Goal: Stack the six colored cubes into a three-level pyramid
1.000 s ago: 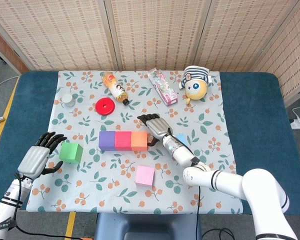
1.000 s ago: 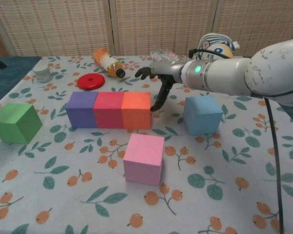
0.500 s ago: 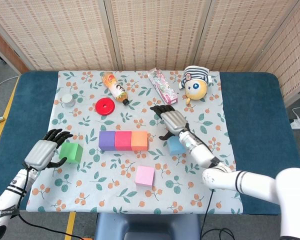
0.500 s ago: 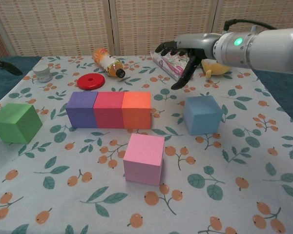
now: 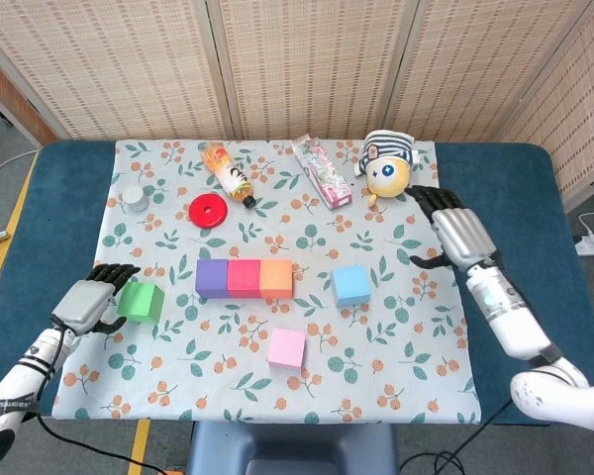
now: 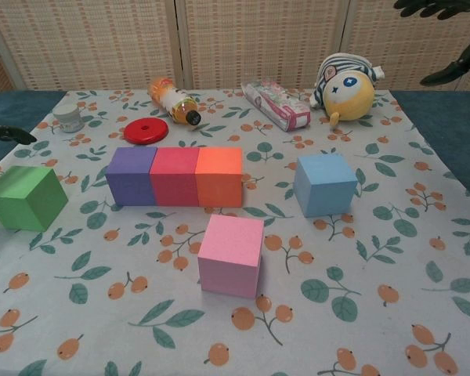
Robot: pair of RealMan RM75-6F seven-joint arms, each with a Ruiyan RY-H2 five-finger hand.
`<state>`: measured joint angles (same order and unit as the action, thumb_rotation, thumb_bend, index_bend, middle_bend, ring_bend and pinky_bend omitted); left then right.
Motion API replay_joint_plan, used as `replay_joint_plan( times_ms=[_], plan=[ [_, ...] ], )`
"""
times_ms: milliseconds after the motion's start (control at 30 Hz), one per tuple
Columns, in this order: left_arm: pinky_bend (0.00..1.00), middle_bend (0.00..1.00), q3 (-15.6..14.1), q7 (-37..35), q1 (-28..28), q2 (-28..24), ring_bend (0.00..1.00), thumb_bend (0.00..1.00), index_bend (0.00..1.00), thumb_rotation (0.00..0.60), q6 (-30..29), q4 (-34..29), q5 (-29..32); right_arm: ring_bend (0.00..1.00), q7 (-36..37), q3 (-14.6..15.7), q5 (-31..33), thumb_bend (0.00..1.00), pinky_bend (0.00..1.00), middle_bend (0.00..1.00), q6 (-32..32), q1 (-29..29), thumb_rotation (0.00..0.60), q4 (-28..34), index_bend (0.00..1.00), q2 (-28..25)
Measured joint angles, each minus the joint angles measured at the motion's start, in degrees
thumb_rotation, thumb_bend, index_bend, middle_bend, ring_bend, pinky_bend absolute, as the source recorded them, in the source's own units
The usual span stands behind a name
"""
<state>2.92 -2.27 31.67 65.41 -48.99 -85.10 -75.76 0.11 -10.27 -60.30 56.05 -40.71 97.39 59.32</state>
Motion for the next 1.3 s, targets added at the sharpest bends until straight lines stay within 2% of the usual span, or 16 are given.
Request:
replay_joint_plan(
  times_ms=[233,333,467,567,733,867,1067,1167,1300],
  plan=[
    [0.10,0.05,-0.1,0.7,0.8,2.8,0.01,0.35,0.05,0.600,2.1,2.8,2.1,0.00,6.6,1.8,-5.8,0.08,0.02,0.04,5.5,7.1,0.600,1.6,0.00,-3.0],
    [0.13,0.09,0.1,0.6,1.0,4.0,0.05,0.36,0.09,0.600,2.4,3.9,2.7,0.00,8.8,2.5,-7.8,0.09,0.02,0.04,7.2,9.6,0.600,1.8,0.00,-3.7],
    [0.23,0.17,0.4,-0.1,1.1,5.5,0.13,0.36,0.18,0.600,2.4,5.5,3.0,0.00,10.3,3.0,-9.2,0.09,0.02,0.04,8.7,11.9,0.600,1.7,0.00,-3.9],
    [0.29,0.31,0.7,-0.6,1.1,6.6,0.25,0.35,0.28,0.600,1.6,6.8,3.0,0.00,11.2,3.0,-9.6,0.09,0.02,0.04,9.2,13.1,0.600,1.4,0.00,-3.8],
    [0.40,0.40,1.2,-2.9,0.9,6.8,0.34,0.35,0.34,0.600,0.7,6.9,2.5,0.00,12.4,2.9,-10.4,0.09,0.02,0.04,9.9,14.5,0.600,0.9,0.00,-3.6],
    [0.40,0.41,2.0,-3.7,0.7,5.4,0.34,0.35,0.34,0.600,-0.9,5.0,2.0,0.00,13.3,2.7,-11.0,0.09,0.02,0.04,10.6,15.7,0.600,0.6,0.00,-3.5],
    [0.40,0.40,4.7,-4.9,1.1,1.3,0.34,0.35,0.34,0.600,-2.8,-1.9,2.3,0.00,14.3,1.9,-11.7,0.08,0.02,0.04,11.4,16.9,0.600,0.6,0.00,-4.3],
    [0.39,0.40,6.9,-3.8,2.8,-0.9,0.33,0.35,0.33,0.600,-2.1,-6.3,3.9,0.00,14.6,1.6,-11.9,0.09,0.02,0.04,11.7,17.4,0.600,0.9,0.00,-4.7],
    [0.39,0.39,9.1,1.7,6.4,-2.1,0.33,0.35,0.31,0.600,0.2,-9.5,9.6,0.00,14.9,1.5,-12.3,0.09,0.02,0.04,12.1,18.3,0.600,1.2,0.00,-5.5]
  ],
)
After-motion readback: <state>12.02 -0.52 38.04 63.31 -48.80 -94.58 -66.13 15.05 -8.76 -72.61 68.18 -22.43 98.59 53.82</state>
